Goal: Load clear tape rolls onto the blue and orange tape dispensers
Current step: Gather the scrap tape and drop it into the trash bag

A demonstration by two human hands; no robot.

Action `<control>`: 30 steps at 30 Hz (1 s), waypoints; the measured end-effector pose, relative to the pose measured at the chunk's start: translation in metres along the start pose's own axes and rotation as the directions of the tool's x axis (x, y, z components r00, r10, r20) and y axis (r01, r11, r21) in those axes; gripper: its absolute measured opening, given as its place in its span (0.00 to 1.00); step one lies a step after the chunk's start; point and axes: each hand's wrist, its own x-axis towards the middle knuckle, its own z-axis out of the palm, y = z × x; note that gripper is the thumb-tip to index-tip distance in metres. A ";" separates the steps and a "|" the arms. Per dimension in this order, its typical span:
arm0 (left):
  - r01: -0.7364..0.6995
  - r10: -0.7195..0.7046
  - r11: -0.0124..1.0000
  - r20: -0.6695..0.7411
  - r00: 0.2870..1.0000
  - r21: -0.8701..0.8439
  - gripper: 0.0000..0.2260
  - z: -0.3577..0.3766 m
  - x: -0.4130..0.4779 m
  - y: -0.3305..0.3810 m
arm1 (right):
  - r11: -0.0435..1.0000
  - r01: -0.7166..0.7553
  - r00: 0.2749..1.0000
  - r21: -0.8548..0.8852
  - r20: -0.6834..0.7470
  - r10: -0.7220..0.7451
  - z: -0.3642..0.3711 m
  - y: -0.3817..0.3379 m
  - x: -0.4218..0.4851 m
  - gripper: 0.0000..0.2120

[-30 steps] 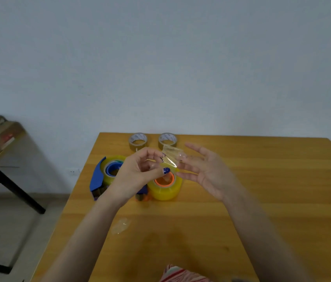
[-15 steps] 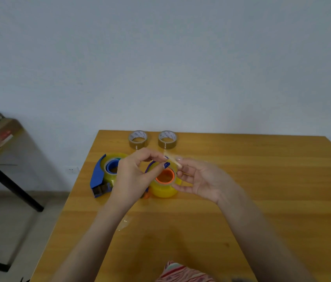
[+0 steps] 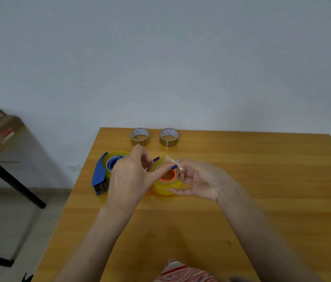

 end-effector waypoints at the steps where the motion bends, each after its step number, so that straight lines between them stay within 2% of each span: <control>1: -0.051 0.050 0.999 0.029 0.998 0.003 0.25 0.000 0.001 -0.003 | 1.000 -0.005 1.000 -0.005 0.001 0.005 -0.001 0.001 0.001 0.12; 4: -0.318 0.324 0.946 0.178 0.929 -0.062 0.16 0.001 0.006 -0.008 | 0.999 -0.028 1.000 -0.030 -0.014 0.027 -0.003 0.008 0.004 0.10; 5: -0.374 0.384 0.924 0.205 0.900 -0.085 0.12 0.001 0.007 -0.010 | 0.999 -0.036 0.999 -0.038 -0.018 0.035 -0.003 0.010 0.005 0.07; 7: -0.394 0.410 0.912 0.254 0.876 -0.112 0.07 0.000 0.007 -0.017 | 0.994 -0.036 0.999 -0.101 -0.040 0.033 -0.005 0.015 0.009 0.05; 10: -0.338 0.355 0.935 0.345 0.869 -0.111 0.01 0.004 -0.004 -0.031 | 0.961 0.004 0.993 -0.275 -0.114 -0.036 -0.004 0.027 0.017 0.07; 12: -0.279 0.305 0.952 0.360 0.882 -0.123 0.03 0.011 -0.018 -0.039 | 0.900 0.015 0.977 -0.435 -0.185 -0.105 0.002 0.035 0.026 0.08; 15: -0.053 0.114 0.975 0.286 0.952 -0.214 0.04 0.010 -0.036 -0.053 | 0.696 -0.053 0.924 -0.716 -0.299 -0.237 0.002 0.046 0.043 0.12; 16: 0.010 0.048 0.972 0.241 0.969 -0.236 0.05 0.006 -0.038 -0.062 | 0.664 -0.071 0.900 -0.745 -0.335 -0.279 -0.002 0.050 0.049 0.13; 18: 0.069 -0.031 0.974 0.177 0.984 -0.214 0.04 -0.006 -0.041 -0.082 | 0.735 -0.042 0.898 -0.677 -0.347 -0.269 -0.010 0.059 0.060 0.14; 20: 0.081 -0.055 0.982 0.147 0.988 -0.173 0.02 -0.013 -0.045 -0.103 | 0.830 -0.043 0.953 -0.556 -0.272 -0.132 -0.003 0.071 0.068 0.16; 23: 0.003 0.011 0.997 0.173 0.985 -0.082 0.05 -0.002 -0.053 -0.126 | 0.938 -0.158 0.986 -0.309 -0.101 0.133 0.024 0.090 0.080 0.18; 25: -0.082 0.084 0.996 0.229 0.970 -0.018 0.06 0.010 -0.064 -0.140 | 0.970 -0.146 0.989 -0.192 -0.057 0.138 0.039 0.104 0.094 0.14; 27: -0.072 0.066 0.997 0.288 0.955 0.009 0.07 0.016 -0.076 -0.154 | 0.966 -0.088 0.990 -0.242 -0.131 0.057 0.043 0.119 0.109 0.14; 28: -0.035 0.028 0.999 0.308 0.951 0.018 0.07 0.016 -0.083 -0.161 | 0.939 -0.058 0.984 -0.340 -0.177 -0.003 0.043 0.127 0.117 0.15; 30: 0.047 -0.059 0.998 0.348 0.936 0.043 0.07 0.012 -0.097 -0.178 | 0.804 -0.005 0.967 -0.594 -0.208 -0.148 0.042 0.142 0.129 0.14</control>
